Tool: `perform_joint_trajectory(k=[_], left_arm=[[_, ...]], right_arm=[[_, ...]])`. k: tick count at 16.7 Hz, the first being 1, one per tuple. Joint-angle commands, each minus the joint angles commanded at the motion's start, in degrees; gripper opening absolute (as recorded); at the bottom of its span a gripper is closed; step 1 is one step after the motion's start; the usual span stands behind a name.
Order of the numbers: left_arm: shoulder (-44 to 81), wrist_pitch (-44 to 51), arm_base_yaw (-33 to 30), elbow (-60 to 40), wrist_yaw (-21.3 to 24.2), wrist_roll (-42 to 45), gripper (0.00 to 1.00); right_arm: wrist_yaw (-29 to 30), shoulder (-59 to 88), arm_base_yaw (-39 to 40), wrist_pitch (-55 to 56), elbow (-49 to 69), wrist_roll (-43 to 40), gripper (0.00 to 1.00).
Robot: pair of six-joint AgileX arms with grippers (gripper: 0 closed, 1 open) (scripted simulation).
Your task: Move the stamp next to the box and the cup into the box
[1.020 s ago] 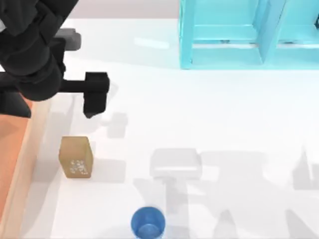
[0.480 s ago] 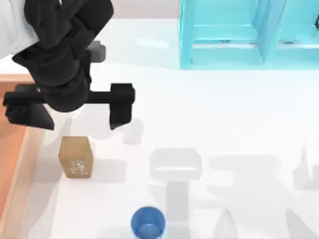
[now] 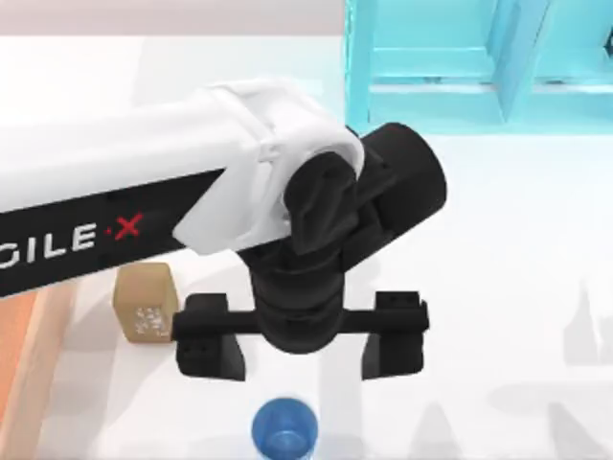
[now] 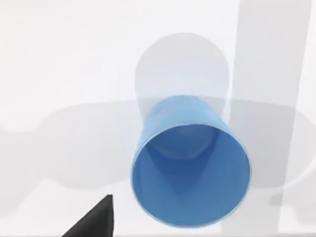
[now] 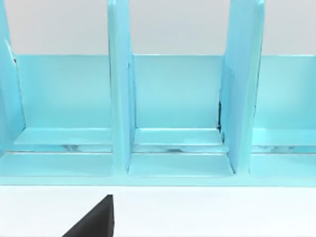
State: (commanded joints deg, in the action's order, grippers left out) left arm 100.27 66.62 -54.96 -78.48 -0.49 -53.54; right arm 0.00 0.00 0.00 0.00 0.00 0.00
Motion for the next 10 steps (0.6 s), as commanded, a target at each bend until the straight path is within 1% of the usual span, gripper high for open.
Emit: perform_joint_trajectory(k=[3, 8, 10], left_arm=[[1.2, -0.5, -3.7, 0.7, 0.5, -3.8, 1.00], [1.2, -0.6, -3.6, 0.8, 0.4, -3.8, 1.00], [1.9, -2.7, -3.6, 2.5, 0.5, -3.7, 1.00]], right_arm=[[0.0, 0.0, 0.0, 0.0, 0.0, 0.0, 1.00], [0.0, 0.0, 0.0, 0.0, 0.0, 0.0, 1.00], [0.0, 0.0, 0.0, 0.0, 0.0, 0.0, 1.00]])
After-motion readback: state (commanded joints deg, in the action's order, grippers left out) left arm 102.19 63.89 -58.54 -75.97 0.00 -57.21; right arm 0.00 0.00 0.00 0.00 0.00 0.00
